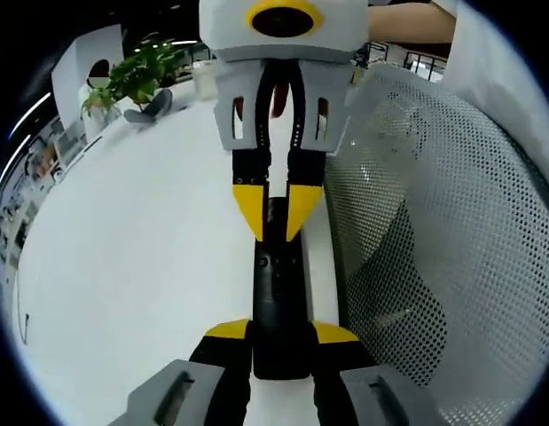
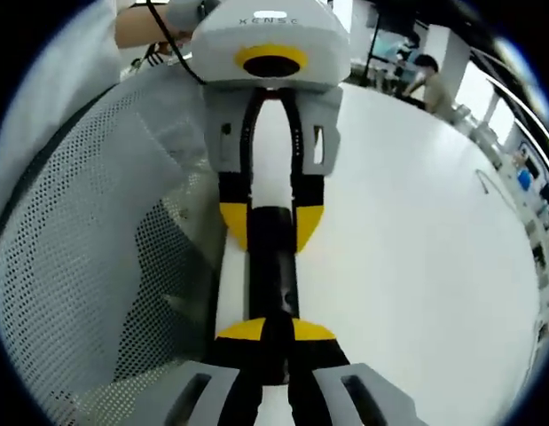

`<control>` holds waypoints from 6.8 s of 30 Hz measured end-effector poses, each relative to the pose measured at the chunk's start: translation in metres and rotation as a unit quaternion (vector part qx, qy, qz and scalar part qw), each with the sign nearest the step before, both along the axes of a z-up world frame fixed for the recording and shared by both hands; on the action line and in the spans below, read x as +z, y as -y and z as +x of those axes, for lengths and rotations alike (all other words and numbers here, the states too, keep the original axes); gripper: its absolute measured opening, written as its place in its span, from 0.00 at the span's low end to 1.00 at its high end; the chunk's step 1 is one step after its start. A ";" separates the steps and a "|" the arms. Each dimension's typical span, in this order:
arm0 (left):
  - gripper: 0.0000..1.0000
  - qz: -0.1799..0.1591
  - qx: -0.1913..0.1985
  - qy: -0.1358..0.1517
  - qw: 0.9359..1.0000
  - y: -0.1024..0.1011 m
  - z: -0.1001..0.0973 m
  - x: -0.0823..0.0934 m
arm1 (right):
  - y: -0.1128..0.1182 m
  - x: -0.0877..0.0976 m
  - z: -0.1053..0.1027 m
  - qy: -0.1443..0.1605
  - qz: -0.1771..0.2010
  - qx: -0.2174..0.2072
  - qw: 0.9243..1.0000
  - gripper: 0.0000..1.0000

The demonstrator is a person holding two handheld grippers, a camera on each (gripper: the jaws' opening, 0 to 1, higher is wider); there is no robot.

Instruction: Press the specified remote control buttons in sequence, fully releasing each button before pressing the next.

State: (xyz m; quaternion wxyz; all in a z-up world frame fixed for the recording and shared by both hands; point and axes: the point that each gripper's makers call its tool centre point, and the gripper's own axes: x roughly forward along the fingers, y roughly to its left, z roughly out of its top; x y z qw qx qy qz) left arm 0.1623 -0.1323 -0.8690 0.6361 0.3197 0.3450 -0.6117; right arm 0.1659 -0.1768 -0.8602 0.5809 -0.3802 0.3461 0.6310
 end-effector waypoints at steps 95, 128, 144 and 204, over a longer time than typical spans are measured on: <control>0.24 -0.001 -0.003 0.001 1.000 0.000 0.000 0.000 | 0.016 0.001 -0.006 0.011 0.022 -0.074 0.997 0.01; 0.24 -0.007 -0.006 0.002 1.000 0.000 0.000 0.000 | 0.014 -0.002 -0.004 0.034 -0.058 -0.027 0.997 0.00; 0.24 -0.020 0.007 0.003 1.000 0.000 0.000 0.001 | 0.003 0.004 -0.009 0.005 0.091 -0.130 0.987 0.00; 0.25 -0.096 0.031 0.012 0.995 0.016 -0.002 0.002 | -0.011 0.006 -0.012 0.038 0.052 -0.112 0.992 0.00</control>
